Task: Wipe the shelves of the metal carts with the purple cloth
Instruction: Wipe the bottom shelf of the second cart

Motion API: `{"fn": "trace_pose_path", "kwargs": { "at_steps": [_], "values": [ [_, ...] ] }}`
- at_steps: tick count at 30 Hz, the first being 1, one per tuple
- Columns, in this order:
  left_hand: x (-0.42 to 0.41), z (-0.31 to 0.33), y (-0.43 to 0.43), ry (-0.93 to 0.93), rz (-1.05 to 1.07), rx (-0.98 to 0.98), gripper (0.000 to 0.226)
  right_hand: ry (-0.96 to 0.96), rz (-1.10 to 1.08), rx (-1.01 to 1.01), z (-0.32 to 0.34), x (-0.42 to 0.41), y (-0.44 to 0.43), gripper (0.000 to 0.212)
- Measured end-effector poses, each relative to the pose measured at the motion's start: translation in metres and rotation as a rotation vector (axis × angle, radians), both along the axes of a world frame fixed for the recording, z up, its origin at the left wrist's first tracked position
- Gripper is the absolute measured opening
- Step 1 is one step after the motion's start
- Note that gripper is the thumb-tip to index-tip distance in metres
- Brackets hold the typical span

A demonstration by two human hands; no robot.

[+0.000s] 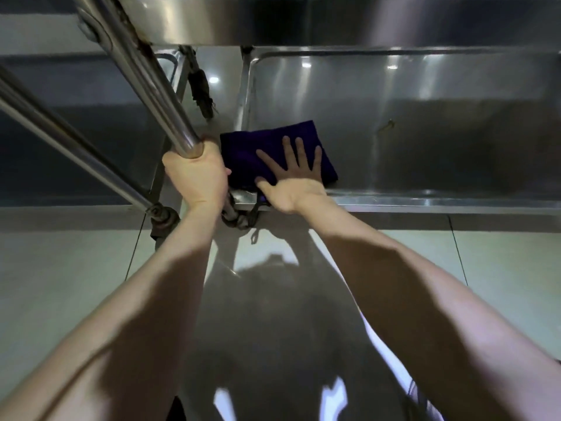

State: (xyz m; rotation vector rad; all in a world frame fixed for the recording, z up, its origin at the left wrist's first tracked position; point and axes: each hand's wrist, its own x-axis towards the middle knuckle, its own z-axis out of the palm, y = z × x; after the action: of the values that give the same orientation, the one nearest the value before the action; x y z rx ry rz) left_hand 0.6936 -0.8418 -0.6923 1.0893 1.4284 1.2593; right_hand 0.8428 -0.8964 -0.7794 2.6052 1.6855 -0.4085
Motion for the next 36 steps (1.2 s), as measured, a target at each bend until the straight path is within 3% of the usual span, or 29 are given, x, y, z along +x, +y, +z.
{"fn": "trace_pose_path", "kwargs": {
  "at_steps": [4,11,20,26,32,36],
  "values": [
    [-0.001,0.004,0.001,-0.004,-0.024,-0.012,0.025,0.042,-0.033,-0.004,0.006,0.033,-0.042,0.070],
    [-0.003,-0.004,0.008,0.040,-0.021,-0.013,0.025,-0.002,-0.260,-0.020,0.002,0.140,-0.124,0.077],
    [-0.004,-0.021,0.022,-0.036,0.010,0.118,0.027,-0.031,-0.398,0.037,-0.007,0.225,-0.096,0.099],
    [-0.003,-0.024,0.021,-0.012,-0.002,0.197,0.019,0.031,-0.326,-0.013,0.005,0.209,-0.013,0.101],
    [-0.003,-0.025,0.019,0.007,-0.033,0.196,0.021,0.037,-0.101,0.012,0.013,0.114,0.076,0.099],
    [-0.005,-0.024,0.019,0.018,-0.028,0.136,0.024,0.011,-0.021,0.033,0.007,0.058,0.070,0.089]
  ]
}}
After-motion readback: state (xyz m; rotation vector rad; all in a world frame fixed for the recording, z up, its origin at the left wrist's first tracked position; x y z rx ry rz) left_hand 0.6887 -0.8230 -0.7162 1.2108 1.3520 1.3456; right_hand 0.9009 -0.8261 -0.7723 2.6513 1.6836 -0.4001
